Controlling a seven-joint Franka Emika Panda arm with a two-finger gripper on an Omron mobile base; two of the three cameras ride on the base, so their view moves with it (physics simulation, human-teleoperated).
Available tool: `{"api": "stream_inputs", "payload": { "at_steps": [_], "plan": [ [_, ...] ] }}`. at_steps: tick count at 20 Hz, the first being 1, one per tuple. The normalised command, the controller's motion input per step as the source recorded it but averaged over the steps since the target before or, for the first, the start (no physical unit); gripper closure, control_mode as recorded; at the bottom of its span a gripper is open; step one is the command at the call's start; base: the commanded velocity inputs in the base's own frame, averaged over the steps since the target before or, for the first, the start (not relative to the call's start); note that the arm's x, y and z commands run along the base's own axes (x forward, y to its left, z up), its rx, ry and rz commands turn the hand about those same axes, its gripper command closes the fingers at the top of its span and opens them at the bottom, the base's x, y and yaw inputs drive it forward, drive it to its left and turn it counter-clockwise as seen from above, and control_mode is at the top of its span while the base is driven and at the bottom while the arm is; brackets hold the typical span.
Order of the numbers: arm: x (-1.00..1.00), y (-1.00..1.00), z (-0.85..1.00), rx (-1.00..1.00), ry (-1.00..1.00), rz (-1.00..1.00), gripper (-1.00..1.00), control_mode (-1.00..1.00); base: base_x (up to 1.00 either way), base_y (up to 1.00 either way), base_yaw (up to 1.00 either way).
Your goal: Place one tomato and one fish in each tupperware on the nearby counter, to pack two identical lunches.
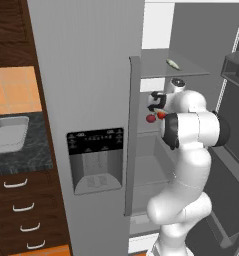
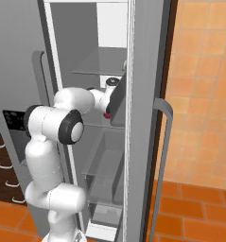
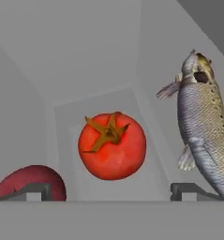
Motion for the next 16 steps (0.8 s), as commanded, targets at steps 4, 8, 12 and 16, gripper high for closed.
{"api": "stream_inputs", "payload": {
  "at_steps": [4, 8, 12, 16],
  "plan": [
    [0.67, -0.1, -0.32, 0.04, 0.0, 0.0, -1.0, -1.0, 0.0, 0.0, 0.0],
    [0.74, -0.19, -0.09, 0.01, 0.05, 0.0, -1.0, -1.0, 0.0, 0.0, 0.0],
    [0.15, -0.2, -0.55, -0.03, 0.14, 0.0, 1.0, -1.0, 0.0, 0.0, 0.0],
    [0.0, -0.14, -0.45, -0.01, 0.05, 0.0, 1.0, -1.0, 0.0, 0.0, 0.0]
  ]
}}
